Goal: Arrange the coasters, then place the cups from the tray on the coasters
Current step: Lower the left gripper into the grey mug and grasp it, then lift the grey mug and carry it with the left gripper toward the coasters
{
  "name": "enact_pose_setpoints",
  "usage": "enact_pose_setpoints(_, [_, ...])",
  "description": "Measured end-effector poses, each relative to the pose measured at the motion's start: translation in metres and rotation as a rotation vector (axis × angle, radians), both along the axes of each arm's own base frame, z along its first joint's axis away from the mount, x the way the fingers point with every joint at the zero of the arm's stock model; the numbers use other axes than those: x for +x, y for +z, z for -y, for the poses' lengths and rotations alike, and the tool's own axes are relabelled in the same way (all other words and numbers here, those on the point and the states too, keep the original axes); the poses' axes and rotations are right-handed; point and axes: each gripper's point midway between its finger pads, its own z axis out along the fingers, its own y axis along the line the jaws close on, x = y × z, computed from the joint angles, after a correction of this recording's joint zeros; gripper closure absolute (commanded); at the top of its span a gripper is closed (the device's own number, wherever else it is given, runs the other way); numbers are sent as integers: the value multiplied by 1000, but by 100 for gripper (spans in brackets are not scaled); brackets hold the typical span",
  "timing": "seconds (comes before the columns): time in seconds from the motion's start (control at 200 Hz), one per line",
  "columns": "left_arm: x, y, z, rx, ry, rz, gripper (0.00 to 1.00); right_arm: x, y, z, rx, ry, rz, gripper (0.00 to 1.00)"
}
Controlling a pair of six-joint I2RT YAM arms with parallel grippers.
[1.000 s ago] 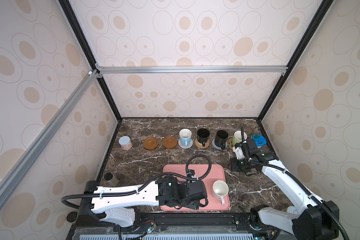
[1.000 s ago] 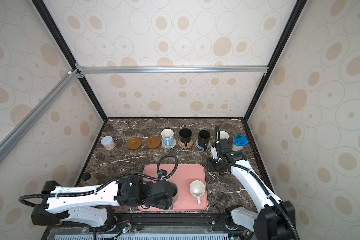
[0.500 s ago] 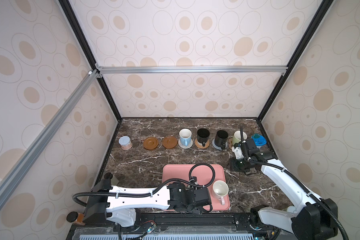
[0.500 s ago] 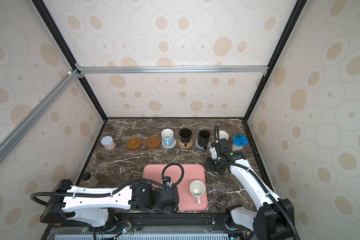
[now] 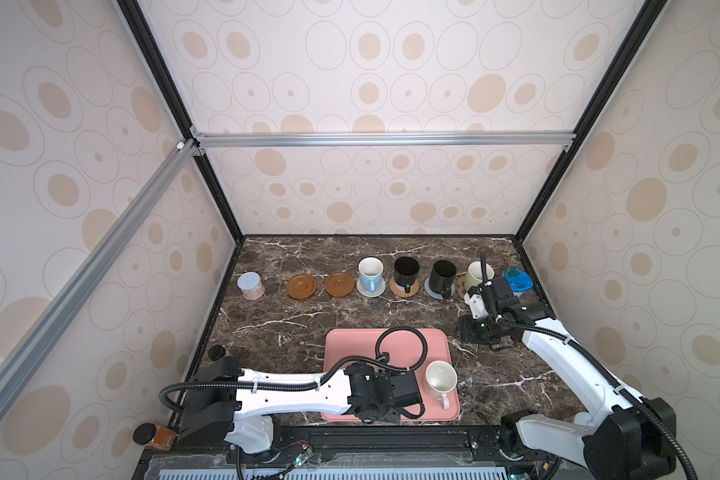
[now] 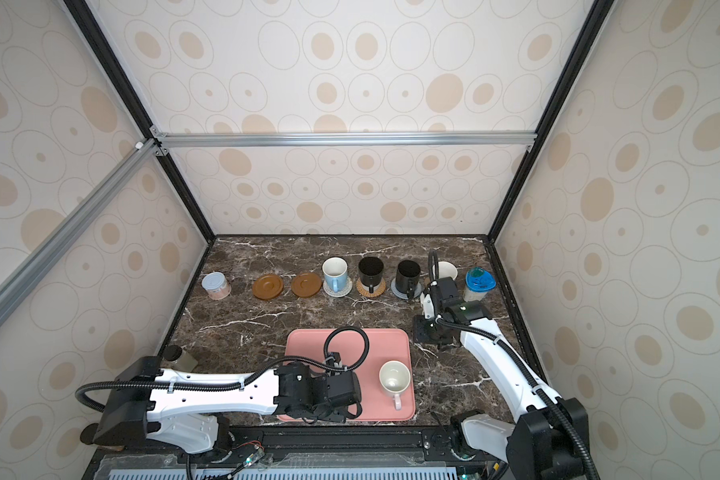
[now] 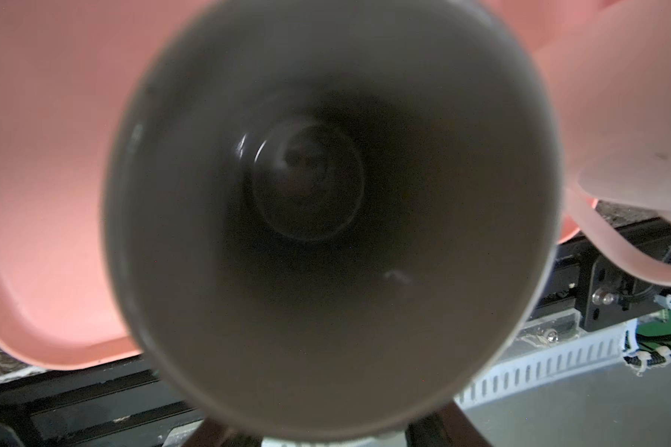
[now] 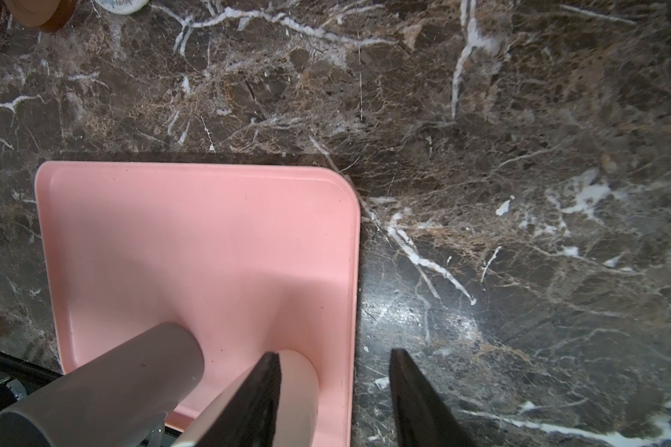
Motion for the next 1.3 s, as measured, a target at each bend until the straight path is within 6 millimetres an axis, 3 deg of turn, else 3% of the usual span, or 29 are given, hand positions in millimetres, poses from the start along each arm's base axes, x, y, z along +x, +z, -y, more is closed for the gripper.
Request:
enact_pose_setpoints(0.41, [29, -8, -5, 31, 2, 20, 62, 0, 0, 2, -6, -9, 1, 50])
enact_pose_setpoints(0.81, [44, -19, -18, 81, -13, 22, 70, 0, 0, 4, -14, -35, -5, 50])
enact_pose_setpoints(1.301, [57, -24, -23, 93, -38, 36, 73, -3, -3, 6, -17, -52, -29, 50])
